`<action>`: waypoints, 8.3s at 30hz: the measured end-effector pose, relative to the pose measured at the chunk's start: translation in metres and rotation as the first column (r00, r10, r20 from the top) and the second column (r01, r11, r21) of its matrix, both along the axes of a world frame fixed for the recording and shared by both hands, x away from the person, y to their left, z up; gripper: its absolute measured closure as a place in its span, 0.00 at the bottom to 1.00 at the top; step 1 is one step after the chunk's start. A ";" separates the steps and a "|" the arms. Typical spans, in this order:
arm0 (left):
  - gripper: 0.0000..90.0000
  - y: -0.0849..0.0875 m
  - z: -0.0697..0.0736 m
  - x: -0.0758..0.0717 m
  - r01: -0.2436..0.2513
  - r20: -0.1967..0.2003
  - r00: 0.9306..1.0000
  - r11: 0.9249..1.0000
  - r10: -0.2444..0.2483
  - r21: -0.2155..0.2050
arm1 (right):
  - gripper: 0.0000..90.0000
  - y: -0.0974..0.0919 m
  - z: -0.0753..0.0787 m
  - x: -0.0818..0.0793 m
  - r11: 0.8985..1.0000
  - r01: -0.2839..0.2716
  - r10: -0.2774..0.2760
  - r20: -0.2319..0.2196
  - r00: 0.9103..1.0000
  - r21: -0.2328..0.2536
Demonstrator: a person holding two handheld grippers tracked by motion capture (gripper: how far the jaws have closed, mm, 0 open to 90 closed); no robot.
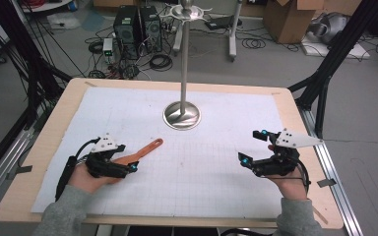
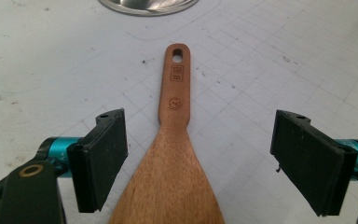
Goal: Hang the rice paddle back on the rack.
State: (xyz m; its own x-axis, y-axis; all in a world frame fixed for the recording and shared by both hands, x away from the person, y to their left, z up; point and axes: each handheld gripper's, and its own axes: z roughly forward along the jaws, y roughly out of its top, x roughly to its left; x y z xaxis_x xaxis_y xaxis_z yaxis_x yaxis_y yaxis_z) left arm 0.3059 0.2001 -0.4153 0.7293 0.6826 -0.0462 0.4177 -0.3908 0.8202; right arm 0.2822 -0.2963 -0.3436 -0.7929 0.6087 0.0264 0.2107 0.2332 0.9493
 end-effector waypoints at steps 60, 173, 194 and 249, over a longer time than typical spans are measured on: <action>0.28 -0.053 0.002 0.077 0.124 -0.231 0.970 0.966 -0.070 0.228 | 0.08 0.003 -0.002 0.002 0.999 -0.032 0.032 -0.020 0.999 -0.014; 0.72 0.000 0.081 0.026 0.017 0.041 0.999 0.999 -0.015 -0.046 | 0.08 0.000 -0.005 0.006 1.000 -0.019 0.019 -0.039 0.999 -0.002; 0.73 0.004 0.102 0.032 0.015 0.068 0.998 0.995 -0.008 -0.095 | 0.08 0.003 -0.006 0.007 1.000 -0.026 0.026 -0.036 0.999 -0.003; 0.72 -0.009 0.194 0.115 0.061 0.161 0.986 0.992 -0.043 -0.107 | 0.08 -0.007 -0.001 0.005 0.998 -0.034 0.035 -0.028 0.999 0.056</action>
